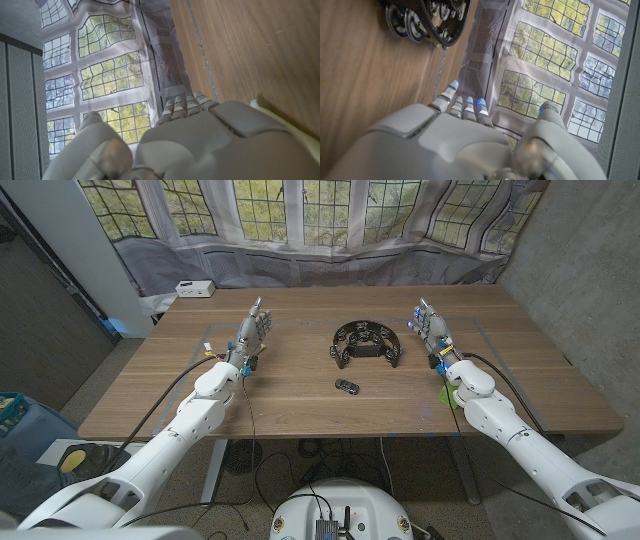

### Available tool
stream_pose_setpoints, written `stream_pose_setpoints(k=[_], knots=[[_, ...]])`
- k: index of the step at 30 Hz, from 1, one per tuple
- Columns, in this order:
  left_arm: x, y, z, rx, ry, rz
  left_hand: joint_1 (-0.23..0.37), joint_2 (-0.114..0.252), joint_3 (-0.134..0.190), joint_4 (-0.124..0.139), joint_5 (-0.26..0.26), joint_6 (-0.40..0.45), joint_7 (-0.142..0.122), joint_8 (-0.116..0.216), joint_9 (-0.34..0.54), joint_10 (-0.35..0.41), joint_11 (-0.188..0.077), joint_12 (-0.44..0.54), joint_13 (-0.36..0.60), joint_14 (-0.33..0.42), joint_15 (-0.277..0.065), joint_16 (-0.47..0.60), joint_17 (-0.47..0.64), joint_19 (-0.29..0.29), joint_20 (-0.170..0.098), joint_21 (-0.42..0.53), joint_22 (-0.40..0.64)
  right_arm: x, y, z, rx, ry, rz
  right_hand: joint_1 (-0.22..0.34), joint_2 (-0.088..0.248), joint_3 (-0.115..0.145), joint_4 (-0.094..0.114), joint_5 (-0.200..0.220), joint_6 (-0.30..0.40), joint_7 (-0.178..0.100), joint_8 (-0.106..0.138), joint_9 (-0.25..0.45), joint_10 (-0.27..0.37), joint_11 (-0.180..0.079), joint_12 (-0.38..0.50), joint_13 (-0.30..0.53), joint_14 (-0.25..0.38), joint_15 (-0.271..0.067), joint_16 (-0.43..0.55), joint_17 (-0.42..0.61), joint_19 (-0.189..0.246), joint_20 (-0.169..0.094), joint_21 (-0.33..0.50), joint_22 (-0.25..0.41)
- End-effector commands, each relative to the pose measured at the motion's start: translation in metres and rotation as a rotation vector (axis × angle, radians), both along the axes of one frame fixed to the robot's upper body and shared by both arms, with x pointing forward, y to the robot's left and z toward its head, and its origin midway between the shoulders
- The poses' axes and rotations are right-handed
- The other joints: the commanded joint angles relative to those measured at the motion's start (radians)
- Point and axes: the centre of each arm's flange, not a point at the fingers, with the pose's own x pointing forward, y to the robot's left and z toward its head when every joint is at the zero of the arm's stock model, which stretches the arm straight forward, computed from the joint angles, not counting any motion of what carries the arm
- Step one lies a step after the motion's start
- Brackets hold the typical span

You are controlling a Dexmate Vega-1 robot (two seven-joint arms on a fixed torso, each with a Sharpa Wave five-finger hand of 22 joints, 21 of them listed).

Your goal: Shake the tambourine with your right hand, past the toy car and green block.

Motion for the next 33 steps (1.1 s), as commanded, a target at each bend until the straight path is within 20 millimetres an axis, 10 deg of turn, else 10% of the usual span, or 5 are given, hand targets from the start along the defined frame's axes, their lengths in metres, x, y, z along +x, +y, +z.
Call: stream_pose_setpoints(k=[1, 33], knots=[[0.000, -0.005, 0.000, 0.009, -0.005, -0.026, 0.007, 0.000, 0.008, 0.000, 0.004, 0.001, 0.034, 0.003, 0.003, -0.004, 0.006, 0.006, 0.000, -0.002, 0.008, 0.003, 0.001, -0.011, 0.005, 0.003, 0.004, -0.009, 0.001, -0.005, -0.005, -0.029, -0.010, 0.013, 0.001, 0.010, -0.001, 0.005, 0.003, 0.000, 0.006, 0.003, 0.002, 0.007, 0.005, 0.003, 0.002, 0.011, 0.006, 0.001, 0.006, 0.003, 0.001, 0.002], [-0.022, -0.005, 0.005, 0.036, -0.053, -0.016, 0.022, 0.018, 0.014, -0.008, 0.002, 0.043, 0.032, 0.014, 0.003, 0.036, 0.002, 0.019, -0.009, 0.033, 0.007, 0.011, 0.001, 0.001, 0.019, 0.007, 0.004, -0.042, 0.009, -0.008, -0.035, -0.149, -0.021, 0.028, 0.014, 0.014, -0.010, -0.005, 0.072, -0.011, 0.014, 0.004, 0.090, -0.007, 0.017, 0.007, 0.102, -0.012, 0.036, 0.012, 0.100, -0.011, 0.011, 0.005]])
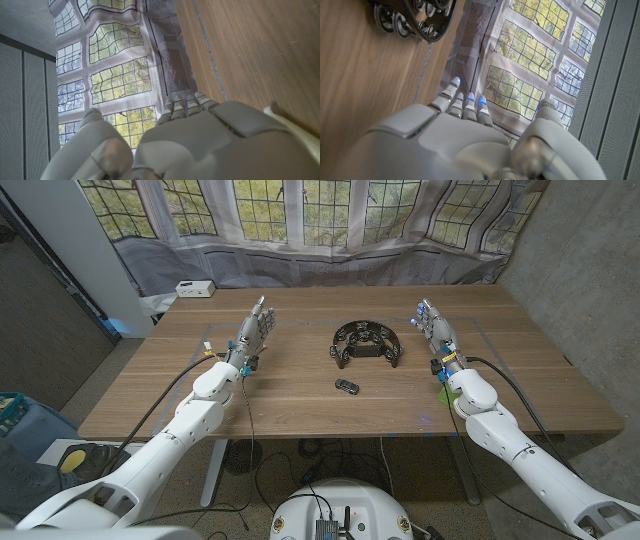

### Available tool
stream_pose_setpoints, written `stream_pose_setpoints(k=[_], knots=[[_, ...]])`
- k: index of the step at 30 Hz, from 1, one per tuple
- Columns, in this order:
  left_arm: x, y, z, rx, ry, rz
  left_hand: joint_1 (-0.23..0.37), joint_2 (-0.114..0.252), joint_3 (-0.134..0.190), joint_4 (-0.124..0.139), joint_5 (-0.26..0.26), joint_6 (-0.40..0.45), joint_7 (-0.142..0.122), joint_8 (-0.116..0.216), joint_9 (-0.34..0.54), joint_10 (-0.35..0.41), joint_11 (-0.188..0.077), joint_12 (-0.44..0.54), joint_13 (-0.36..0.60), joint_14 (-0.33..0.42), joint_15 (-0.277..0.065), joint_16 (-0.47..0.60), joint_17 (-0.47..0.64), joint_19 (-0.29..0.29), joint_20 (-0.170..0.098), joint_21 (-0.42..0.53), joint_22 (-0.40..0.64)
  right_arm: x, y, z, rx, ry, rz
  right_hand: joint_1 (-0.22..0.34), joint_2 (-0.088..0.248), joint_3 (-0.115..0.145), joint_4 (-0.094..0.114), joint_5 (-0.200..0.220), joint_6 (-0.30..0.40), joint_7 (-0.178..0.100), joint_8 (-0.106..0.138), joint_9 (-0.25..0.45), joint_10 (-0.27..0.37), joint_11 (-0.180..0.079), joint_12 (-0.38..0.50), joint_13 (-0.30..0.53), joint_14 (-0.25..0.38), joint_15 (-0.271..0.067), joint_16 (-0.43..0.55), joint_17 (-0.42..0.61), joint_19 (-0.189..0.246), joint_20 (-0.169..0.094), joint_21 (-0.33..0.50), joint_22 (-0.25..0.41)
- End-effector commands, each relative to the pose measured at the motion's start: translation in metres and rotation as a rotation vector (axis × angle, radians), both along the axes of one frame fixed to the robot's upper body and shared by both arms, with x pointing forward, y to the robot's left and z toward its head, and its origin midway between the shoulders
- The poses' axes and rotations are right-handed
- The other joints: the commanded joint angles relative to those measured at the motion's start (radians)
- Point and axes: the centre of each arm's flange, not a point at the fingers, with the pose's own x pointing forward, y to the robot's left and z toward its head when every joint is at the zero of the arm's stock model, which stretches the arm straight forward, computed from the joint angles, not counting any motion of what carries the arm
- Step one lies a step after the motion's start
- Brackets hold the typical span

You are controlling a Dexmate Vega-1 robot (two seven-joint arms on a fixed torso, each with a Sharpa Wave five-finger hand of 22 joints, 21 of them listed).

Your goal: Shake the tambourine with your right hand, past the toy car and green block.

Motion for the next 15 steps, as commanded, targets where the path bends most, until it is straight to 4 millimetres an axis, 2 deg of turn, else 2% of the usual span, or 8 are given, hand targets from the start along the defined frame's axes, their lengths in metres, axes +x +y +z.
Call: stream_pose_setpoints(k=[1, 15], knots=[[-0.0086, 0.0000, 0.0004, 0.008, -0.017, 0.010, 0.009, 0.005, 0.007, -0.001, 0.001, 0.014, 0.030, 0.006, 0.003, 0.008, 0.004, 0.009, -0.001, 0.012, 0.003, 0.010, 0.001, 0.008, 0.006, 0.007, 0.004, -0.0091, 0.0052, 0.0006, -0.028, -0.031, 0.026, 0.009, 0.002, 0.007, -0.004, 0.000, 0.011, 0.000, 0.003, 0.004, 0.014, 0.003, 0.004, 0.003, 0.021, 0.003, 0.010, 0.004, 0.023, -0.001, 0.011, 0.005], [-0.0125, -0.0046, -0.0027, 0.019, -0.022, 0.016, 0.015, 0.012, 0.010, -0.004, 0.000, 0.031, 0.027, 0.009, 0.003, 0.025, 0.004, 0.013, -0.003, 0.027, 0.005, 0.013, 0.001, 0.014, 0.012, 0.009, 0.004, -0.0187, 0.0114, 0.0084, -0.064, -0.093, 0.054, 0.015, 0.004, 0.008, -0.007, 0.000, 0.019, 0.003, 0.003, 0.004, 0.018, 0.003, 0.002, 0.004, 0.027, 0.005, 0.010, 0.005, 0.030, 0.000, 0.010, 0.005]])
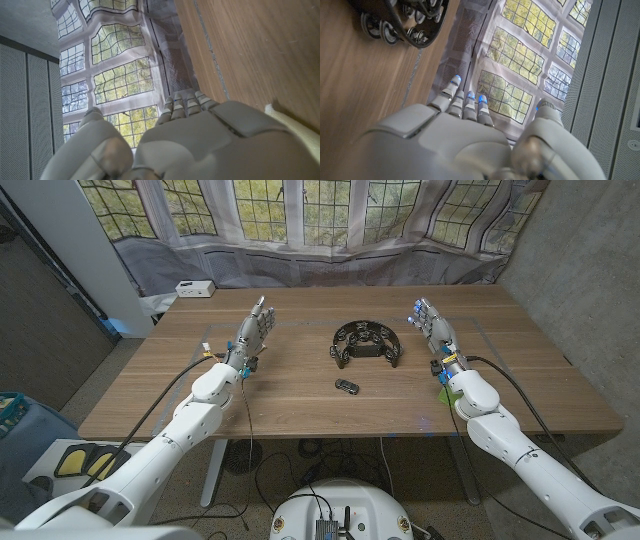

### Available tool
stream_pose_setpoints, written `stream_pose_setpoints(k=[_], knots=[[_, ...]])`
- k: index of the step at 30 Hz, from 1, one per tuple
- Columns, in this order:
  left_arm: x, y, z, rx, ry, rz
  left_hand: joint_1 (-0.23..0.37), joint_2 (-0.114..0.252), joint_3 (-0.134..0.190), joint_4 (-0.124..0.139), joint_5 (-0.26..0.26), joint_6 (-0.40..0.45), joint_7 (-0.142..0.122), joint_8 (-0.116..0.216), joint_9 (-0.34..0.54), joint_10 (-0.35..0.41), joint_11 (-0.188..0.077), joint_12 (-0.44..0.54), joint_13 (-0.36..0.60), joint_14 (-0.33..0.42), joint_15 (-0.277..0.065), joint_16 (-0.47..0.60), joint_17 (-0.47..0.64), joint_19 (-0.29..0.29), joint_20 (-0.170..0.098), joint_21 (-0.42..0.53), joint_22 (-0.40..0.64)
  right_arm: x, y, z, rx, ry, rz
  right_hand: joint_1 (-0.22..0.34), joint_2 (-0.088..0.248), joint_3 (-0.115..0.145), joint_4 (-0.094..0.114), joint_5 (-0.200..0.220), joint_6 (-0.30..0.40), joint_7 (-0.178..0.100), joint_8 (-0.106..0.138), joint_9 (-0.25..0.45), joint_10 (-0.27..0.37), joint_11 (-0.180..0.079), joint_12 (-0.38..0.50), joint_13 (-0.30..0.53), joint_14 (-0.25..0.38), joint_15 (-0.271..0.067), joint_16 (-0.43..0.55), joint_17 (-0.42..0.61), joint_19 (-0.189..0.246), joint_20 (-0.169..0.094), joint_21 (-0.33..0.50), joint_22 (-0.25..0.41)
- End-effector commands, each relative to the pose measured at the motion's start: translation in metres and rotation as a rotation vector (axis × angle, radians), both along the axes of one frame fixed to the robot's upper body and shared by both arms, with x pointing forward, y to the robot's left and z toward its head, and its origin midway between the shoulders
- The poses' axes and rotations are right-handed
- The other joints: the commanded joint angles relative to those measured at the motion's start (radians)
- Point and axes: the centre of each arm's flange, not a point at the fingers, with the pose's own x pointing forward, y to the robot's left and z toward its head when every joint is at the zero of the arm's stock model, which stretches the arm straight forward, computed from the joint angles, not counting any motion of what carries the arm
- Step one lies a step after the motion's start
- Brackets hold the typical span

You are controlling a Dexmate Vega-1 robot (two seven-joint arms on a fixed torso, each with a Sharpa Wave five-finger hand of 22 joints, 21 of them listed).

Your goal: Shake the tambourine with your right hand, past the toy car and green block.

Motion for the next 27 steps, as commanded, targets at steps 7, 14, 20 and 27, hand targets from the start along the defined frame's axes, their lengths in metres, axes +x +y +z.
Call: stream_pose_setpoints(k=[7, 14, 20, 27], knots=[[-0.004, -0.007, 0.000, 0.018, -0.001, 0.006, 0.013, 0.011, 0.008, -0.003, -0.001, 0.015, 0.026, 0.009, 0.003, 0.017, 0.001, 0.007, 0.000, 0.017, 0.001, 0.006, 0.001, 0.012, 0.008, 0.009, 0.004, -0.011, 0.011, 0.010, -0.042, -0.079, 0.041, 0.011, -0.002, 0.004, -0.004, 0.000, 0.012, 0.003, 0.003, 0.004, 0.003, 0.008, -0.001, 0.004, 0.003, 0.005, 0.002, 0.004, 0.012, 0.002, 0.002, 0.005], [-0.002, -0.007, -0.002, 0.002, 0.001, 0.006, 0.015, 0.013, 0.009, -0.004, -0.002, 0.018, 0.026, 0.008, 0.003, 0.020, 0.001, 0.007, -0.001, 0.021, 0.001, 0.006, 0.001, 0.013, 0.010, 0.009, 0.004, -0.014, 0.015, 0.014, -0.069, -0.089, 0.034, 0.013, -0.001, 0.005, -0.005, 0.000, 0.016, 0.002, 0.003, 0.004, 0.004, 0.008, -0.002, 0.004, 0.004, 0.005, 0.001, 0.004, 0.012, 0.004, 0.000, 0.005], [0.003, -0.009, -0.003, 0.005, 0.008, -0.004, 0.018, 0.016, 0.010, -0.006, -0.003, 0.023, 0.024, 0.008, 0.003, 0.025, 0.001, 0.008, -0.001, 0.023, 0.000, 0.005, 0.001, 0.016, 0.013, 0.010, 0.004, -0.020, 0.020, 0.015, -0.082, -0.107, 0.004, 0.014, 0.000, 0.005, -0.005, 0.000, 0.021, 0.003, 0.004, 0.005, 0.008, 0.008, -0.002, 0.004, 0.008, 0.004, 0.002, 0.004, 0.016, 0.003, -0.001, 0.005], [0.005, -0.013, -0.003, 0.007, 0.004, -0.014, 0.019, 0.017, 0.010, -0.007, -0.004, 0.025, 0.024, 0.007, 0.003, 0.026, 0.000, 0.008, -0.002, 0.024, 0.000, 0.004, 0.001, 0.015, 0.017, 0.009, 0.004, -0.024, 0.023, 0.017, -0.111, -0.127, -0.023, 0.023, 0.006, 0.009, -0.008, 0.000, 0.018, 0.001, 0.000, 0.005, 0.015, 0.007, -0.003, 0.005, 0.015, 0.001, 0.002, 0.004, 0.023, 0.000, -0.003, 0.005]])
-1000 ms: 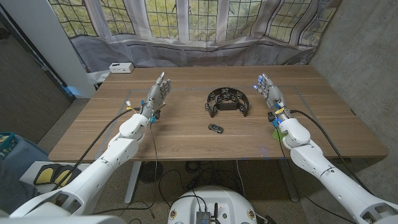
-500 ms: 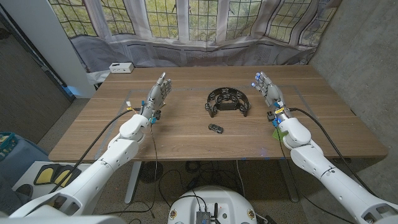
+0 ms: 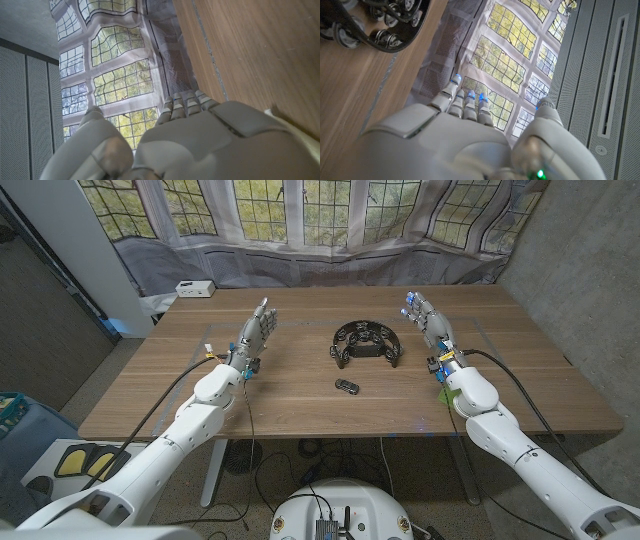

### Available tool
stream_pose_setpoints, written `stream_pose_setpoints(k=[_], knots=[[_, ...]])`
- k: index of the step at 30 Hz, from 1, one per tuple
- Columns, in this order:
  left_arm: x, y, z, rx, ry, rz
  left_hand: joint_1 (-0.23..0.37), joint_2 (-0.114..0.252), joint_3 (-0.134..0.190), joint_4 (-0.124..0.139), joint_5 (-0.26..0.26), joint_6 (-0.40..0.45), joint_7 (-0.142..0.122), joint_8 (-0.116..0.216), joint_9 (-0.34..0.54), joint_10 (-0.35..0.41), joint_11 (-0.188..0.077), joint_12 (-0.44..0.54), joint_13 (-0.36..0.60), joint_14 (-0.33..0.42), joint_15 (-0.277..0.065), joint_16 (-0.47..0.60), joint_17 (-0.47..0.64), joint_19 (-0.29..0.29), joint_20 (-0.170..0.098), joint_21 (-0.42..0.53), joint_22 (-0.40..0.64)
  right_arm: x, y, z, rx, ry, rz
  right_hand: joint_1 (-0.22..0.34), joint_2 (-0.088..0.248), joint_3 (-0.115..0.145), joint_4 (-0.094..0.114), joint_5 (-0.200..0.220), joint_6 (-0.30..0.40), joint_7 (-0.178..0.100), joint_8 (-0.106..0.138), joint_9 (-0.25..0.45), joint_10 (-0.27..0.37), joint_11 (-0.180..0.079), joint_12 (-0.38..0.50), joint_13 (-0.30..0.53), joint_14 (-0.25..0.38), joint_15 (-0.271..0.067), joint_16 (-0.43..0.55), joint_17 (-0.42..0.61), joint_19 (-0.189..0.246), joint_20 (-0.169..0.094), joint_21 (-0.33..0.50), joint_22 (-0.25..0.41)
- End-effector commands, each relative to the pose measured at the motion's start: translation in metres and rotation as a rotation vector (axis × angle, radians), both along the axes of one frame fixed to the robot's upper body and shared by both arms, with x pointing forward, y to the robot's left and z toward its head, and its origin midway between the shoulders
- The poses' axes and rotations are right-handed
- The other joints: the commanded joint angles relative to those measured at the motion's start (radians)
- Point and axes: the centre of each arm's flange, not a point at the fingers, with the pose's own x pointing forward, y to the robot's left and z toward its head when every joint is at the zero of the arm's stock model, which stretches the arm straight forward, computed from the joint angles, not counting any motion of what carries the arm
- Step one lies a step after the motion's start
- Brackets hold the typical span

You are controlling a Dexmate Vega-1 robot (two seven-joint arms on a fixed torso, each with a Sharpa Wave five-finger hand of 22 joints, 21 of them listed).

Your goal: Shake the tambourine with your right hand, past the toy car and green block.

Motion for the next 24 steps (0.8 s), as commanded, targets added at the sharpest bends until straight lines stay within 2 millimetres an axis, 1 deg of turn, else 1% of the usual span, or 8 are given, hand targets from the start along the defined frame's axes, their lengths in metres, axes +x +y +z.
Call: stream_pose_setpoints(k=[1, 11, 17, 24], knots=[[0.004, -0.005, 0.000, 0.002, -0.004, -0.013, 0.009, 0.007, 0.006, -0.002, -0.004, 0.007, 0.020, 0.007, 0.003, 0.003, 0.002, 0.008, 0.003, 0.008, 0.003, 0.004, 0.001, 0.005, 0.007, 0.009, 0.005, -0.008, 0.006, 0.003, -0.038, -0.034, -0.036, 0.019, 0.002, 0.005, -0.005, 0.000, -0.007, -0.007, -0.001, 0.005, 0.010, 0.002, -0.003, 0.005, 0.007, 0.000, 0.002, 0.004, 0.014, 0.000, -0.002, 0.005], [0.005, -0.009, 0.001, -0.020, -0.011, -0.015, 0.011, 0.010, 0.007, -0.004, -0.005, 0.013, 0.018, 0.007, 0.003, 0.009, 0.002, 0.009, 0.003, 0.012, 0.001, 0.004, 0.001, 0.004, 0.009, 0.008, 0.005, -0.013, 0.010, 0.008, -0.076, -0.045, -0.041, 0.028, 0.005, 0.009, -0.008, 0.000, -0.011, -0.010, -0.004, 0.006, 0.013, 0.001, -0.005, 0.005, 0.010, -0.001, 0.001, 0.003, 0.019, 0.002, -0.003, 0.005], [0.006, -0.011, 0.006, 0.003, -0.014, -0.015, 0.013, 0.012, 0.008, -0.005, -0.006, 0.017, 0.019, 0.007, 0.003, 0.013, 0.001, 0.010, 0.003, 0.013, 0.000, 0.003, 0.001, 0.003, 0.009, 0.007, 0.005, -0.015, 0.014, 0.009, -0.104, -0.058, -0.056, 0.036, 0.011, 0.014, -0.011, 0.000, -0.011, -0.012, -0.004, 0.006, 0.014, -0.001, -0.006, 0.005, 0.008, -0.001, -0.001, 0.003, 0.017, 0.003, -0.005, 0.005], [0.006, -0.009, 0.007, 0.010, -0.014, -0.015, 0.015, 0.014, 0.008, -0.007, -0.006, 0.021, 0.019, 0.007, 0.003, 0.014, 0.002, 0.009, 0.002, 0.014, 0.001, 0.002, 0.001, 0.001, 0.010, 0.006, 0.005, -0.020, 0.020, 0.009, -0.127, -0.078, -0.090, 0.048, 0.017, 0.020, -0.015, 0.000, -0.003, -0.017, -0.002, 0.006, 0.018, -0.003, -0.007, 0.005, -0.001, -0.004, -0.007, 0.001, 0.010, 0.005, -0.011, 0.005]])
